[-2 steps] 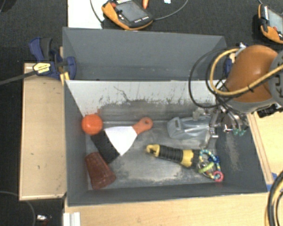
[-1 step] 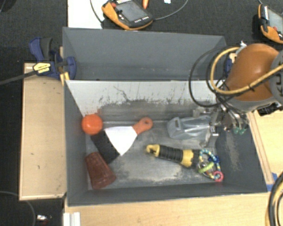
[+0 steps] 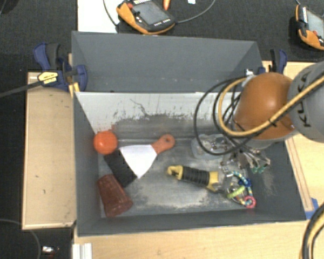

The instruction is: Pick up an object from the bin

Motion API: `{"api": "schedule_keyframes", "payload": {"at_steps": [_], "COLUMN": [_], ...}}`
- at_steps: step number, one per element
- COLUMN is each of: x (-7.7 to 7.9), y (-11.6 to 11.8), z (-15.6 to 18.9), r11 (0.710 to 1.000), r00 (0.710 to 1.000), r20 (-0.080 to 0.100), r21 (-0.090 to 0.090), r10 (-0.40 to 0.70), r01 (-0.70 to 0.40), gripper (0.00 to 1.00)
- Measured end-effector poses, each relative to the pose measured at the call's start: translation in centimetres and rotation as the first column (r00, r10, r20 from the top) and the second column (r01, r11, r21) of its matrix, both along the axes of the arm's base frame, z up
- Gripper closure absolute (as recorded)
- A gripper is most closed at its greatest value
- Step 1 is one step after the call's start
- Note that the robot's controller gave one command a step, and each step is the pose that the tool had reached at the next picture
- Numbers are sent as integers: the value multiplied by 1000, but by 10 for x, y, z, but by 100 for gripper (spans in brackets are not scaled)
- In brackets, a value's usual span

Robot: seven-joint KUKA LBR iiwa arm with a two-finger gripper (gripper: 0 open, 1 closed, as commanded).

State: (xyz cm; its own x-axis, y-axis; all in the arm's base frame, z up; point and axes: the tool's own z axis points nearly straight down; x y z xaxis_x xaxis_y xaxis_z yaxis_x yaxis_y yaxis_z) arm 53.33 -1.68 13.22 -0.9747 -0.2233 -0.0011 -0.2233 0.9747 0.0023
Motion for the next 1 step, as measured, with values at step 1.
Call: {"api": "schedule_keyframes", "payload": {"at_steps": [1], "x": [-11], "y": [6], "z": [-5], "r11": [1000], "r00": [1000], "r20": [3], "r21": [-3], "r10": [23], "r01": [-23], "gripper": [0]}}
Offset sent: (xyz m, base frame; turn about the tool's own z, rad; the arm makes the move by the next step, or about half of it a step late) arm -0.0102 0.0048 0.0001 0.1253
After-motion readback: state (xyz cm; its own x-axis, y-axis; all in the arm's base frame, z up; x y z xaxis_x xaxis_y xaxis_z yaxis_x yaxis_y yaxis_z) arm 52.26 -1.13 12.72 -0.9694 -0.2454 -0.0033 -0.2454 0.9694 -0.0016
